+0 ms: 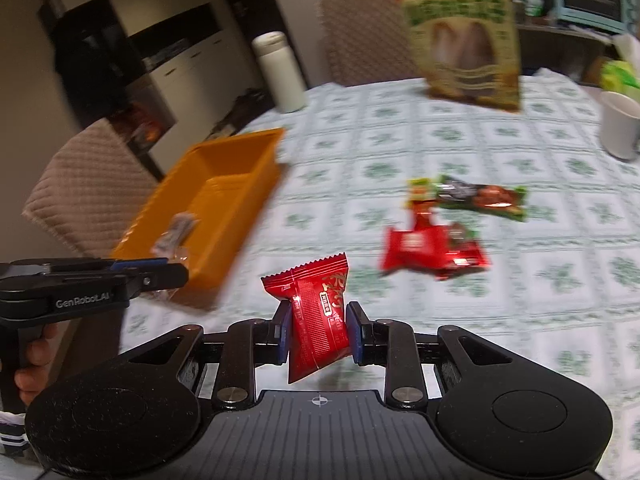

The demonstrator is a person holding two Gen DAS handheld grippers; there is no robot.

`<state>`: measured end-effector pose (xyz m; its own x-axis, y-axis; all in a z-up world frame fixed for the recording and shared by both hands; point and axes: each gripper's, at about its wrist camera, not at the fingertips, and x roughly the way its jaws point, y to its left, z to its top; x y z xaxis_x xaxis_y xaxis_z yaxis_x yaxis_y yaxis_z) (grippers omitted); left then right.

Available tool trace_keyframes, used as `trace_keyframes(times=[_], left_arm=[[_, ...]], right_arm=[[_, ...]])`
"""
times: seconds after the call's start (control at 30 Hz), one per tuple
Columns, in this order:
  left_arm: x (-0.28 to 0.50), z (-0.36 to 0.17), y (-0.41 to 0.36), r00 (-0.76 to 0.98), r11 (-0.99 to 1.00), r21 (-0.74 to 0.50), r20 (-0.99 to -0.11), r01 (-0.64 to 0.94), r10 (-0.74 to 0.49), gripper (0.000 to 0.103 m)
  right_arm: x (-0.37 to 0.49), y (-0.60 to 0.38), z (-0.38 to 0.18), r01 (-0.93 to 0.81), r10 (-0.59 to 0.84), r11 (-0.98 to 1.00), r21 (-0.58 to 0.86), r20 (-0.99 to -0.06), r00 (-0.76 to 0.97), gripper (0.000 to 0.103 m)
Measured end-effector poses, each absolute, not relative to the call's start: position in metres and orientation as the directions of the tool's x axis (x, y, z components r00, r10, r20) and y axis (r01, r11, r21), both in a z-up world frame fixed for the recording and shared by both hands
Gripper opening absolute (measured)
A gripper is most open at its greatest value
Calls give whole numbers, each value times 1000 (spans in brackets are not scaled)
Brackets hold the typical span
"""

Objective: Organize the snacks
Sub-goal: 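Carry both held snacks over the orange tray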

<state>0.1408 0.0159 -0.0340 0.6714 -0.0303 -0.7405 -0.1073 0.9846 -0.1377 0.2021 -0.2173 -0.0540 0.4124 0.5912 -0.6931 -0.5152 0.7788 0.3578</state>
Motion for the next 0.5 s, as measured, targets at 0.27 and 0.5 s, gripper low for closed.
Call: trace_keyframes(times=[0.27, 0.5], left_arm=[[125, -23, 79, 688, 973, -119, -724, -197, 51, 18], [131, -21, 120, 693, 968, -102, -715, -228, 88, 18]], right_arm=[[196, -149, -49, -584, 653, 714, 386, -669, 356, 29], [206, -90, -44, -610, 677, 691, 388, -643, 358, 29]])
